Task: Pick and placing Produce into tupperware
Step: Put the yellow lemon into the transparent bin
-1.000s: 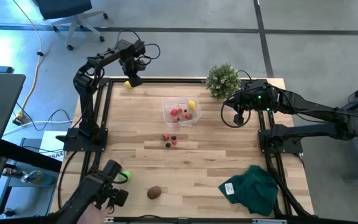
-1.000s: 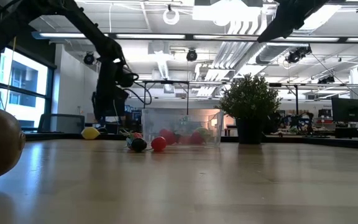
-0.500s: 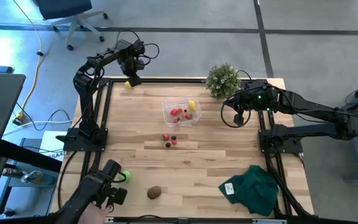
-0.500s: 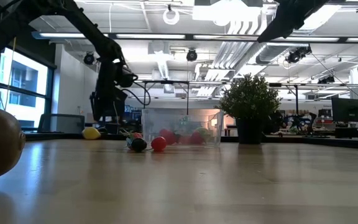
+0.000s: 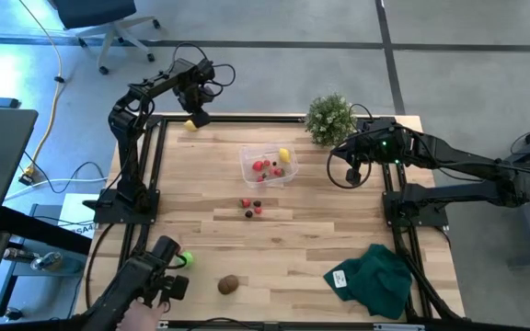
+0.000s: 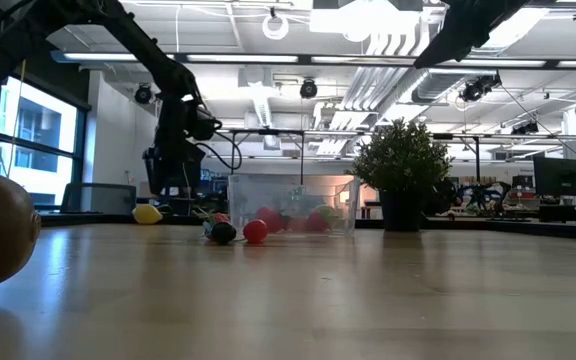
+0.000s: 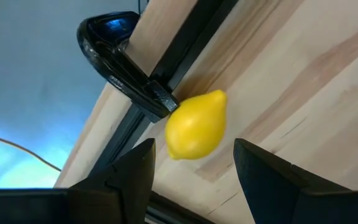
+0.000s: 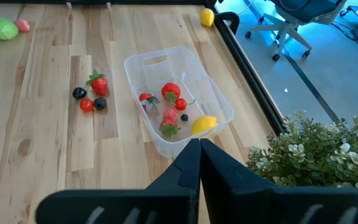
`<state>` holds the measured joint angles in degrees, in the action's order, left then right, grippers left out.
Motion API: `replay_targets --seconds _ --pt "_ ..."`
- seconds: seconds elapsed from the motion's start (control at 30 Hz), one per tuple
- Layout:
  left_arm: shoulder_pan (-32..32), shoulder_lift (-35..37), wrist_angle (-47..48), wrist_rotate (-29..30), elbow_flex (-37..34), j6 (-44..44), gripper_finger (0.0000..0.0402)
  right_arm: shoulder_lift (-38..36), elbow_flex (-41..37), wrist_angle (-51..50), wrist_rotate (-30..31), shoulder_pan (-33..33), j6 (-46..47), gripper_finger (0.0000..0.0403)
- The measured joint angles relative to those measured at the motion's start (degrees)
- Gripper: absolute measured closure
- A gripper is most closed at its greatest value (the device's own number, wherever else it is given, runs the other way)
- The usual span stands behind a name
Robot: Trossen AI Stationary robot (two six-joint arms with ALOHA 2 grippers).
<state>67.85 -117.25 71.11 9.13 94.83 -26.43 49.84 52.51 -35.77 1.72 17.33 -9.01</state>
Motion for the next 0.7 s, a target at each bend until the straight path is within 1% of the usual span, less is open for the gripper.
replay_targets --seconds 0.1,0.2,0.43,0.7 --pt "0.0 0.0 -0.4 -0.2 0.0 2.3 0.0195 0.0 0.0 0.0 0.0 0.0 0.0 0.0402" --pt "0.0 0.0 0.9 -2.4 0.0 4.2 0.0195 0.0 0.0 0.0 0.0 0.0 0.0 0.0402" --pt "-0.1 0.0 4.6 -3.5 0.0 4.2 0.0195 0.0 0.0 0.0 0.0 0.0 0.0 0.0402" --pt "-0.5 0.0 5.4 -3.9 0.0 4.4 0.0195 0.0 0.0 0.0 0.0 0.0 0.0 0.0402"
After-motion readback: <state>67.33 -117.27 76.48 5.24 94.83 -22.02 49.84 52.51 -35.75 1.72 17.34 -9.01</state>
